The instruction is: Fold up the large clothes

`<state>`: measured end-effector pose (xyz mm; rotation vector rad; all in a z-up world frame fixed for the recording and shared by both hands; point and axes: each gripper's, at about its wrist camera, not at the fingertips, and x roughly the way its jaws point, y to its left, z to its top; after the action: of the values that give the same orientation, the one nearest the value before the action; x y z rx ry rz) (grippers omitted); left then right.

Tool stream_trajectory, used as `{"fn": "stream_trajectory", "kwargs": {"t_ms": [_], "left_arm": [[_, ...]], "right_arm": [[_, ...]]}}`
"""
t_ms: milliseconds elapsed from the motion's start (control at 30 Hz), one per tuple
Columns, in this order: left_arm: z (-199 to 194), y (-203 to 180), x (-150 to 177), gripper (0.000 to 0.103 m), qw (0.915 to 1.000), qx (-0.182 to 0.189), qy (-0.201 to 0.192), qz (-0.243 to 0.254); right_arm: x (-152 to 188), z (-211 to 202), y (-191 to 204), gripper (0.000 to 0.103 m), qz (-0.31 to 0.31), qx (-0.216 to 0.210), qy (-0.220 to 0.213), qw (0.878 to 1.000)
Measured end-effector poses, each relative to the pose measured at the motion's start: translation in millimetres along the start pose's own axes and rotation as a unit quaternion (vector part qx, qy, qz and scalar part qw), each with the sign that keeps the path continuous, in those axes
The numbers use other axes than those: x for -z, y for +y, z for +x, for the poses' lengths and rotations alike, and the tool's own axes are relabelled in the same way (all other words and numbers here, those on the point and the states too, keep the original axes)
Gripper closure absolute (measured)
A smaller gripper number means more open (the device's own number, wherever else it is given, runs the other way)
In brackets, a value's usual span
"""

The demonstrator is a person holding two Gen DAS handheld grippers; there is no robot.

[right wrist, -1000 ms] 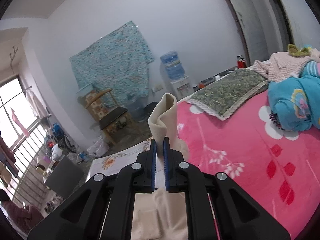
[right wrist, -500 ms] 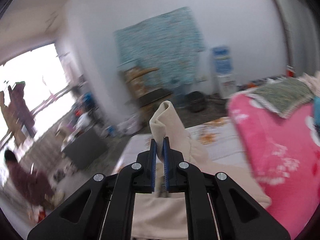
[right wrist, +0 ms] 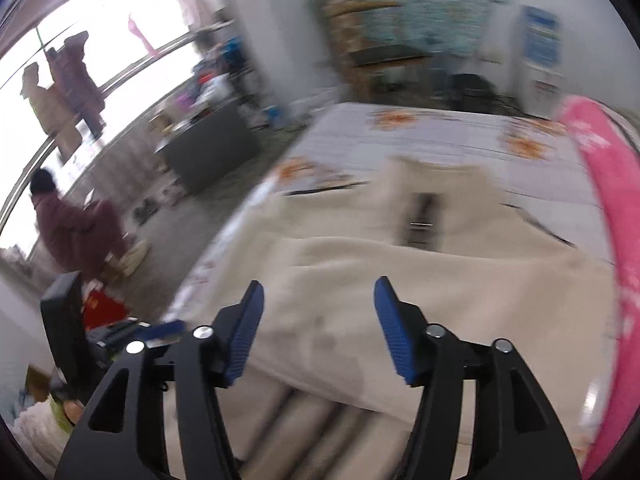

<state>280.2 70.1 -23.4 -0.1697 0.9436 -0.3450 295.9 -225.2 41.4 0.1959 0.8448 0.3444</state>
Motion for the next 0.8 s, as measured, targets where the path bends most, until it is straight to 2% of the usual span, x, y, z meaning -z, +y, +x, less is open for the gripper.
{"fn": "stream_trajectory", "kwargs": {"t_ms": [67,133,233,300,433,500,600,667,700,733,800], "left_arm": [[9,2,-12,0.054,0.9999,0.0,0.004,-0.013],[24,4,-28,0.054,0.9995,0.0,0.012,-0.028],[54,9,-45,0.054,0.9979,-0.027,0.038,-0.045],[73,14,-53,0.054,0.9963,-0.034,0.053,-0.058],[82,3,-60,0.054,0.9965,-0.063,0.045,-0.032],[83,-1,-58,0.056,0.9957,-0.079,0.043,-0.022],[84,-7,-55,0.067,0.9932,-0.111,0.036,0.001],[83,-9,-53,0.079,0.9911,-0.129,0.031,0.011],[83,-10,-52,0.083,0.9907,-0.132,0.028,0.016],[83,-11,-51,0.091,0.9912,-0.128,0.029,0.019],[82,-13,-49,0.096,0.9897,-0.139,0.022,0.028]], "right_arm": [[1,-11,-38,0.043,0.025,0.04,-0.005,0.999],[6,-27,-87,0.043,0.055,0.099,-0.005,0.994],[21,-35,-154,0.043,0.116,0.141,0.0,0.983],[29,-35,-189,0.043,0.156,0.15,0.006,0.976],[43,-19,-238,0.044,0.219,0.135,0.022,0.966],[46,-4,-254,0.051,0.237,0.132,0.03,0.962],[43,8,-261,0.055,0.238,0.125,0.02,0.963],[37,14,-258,0.072,0.229,0.117,0.021,0.966],[36,19,-259,0.077,0.227,0.112,0.024,0.967],[36,24,-256,0.088,0.22,0.11,0.028,0.969],[34,27,-247,0.096,0.19,0.129,0.029,0.973]]}}
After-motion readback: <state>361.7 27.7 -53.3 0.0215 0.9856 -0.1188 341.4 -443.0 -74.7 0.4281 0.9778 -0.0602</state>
